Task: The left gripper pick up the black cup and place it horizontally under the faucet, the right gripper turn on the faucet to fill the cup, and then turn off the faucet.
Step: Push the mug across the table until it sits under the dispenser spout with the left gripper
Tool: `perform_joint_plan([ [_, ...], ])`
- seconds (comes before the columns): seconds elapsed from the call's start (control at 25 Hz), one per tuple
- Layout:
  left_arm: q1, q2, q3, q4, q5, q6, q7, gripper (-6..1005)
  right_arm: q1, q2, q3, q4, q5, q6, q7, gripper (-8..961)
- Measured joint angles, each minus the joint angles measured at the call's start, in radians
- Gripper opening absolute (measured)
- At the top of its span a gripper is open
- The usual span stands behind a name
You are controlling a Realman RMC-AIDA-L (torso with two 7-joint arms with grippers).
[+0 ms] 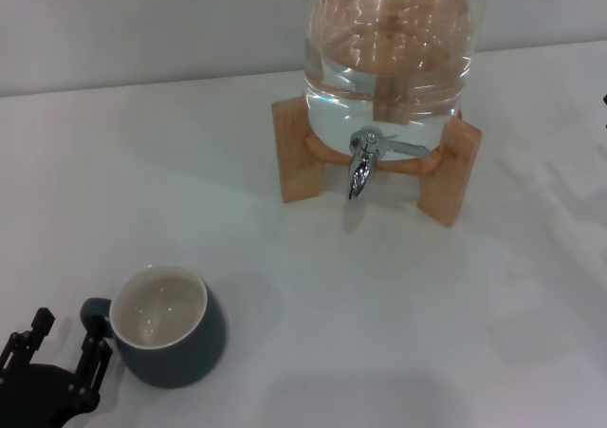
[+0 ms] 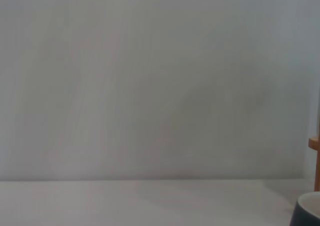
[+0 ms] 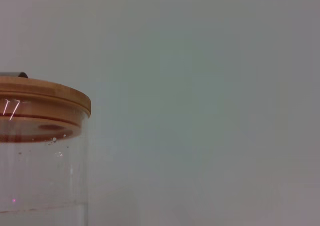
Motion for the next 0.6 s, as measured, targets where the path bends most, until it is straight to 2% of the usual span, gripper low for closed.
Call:
perform_joint_plan([
  [0.6,-0.005,0.000,-0.006,-0.004,-0.004,-0.010,-0.002,598,0.000,0.000,0.000,-0.001,0.000,0.000,0.000,870],
])
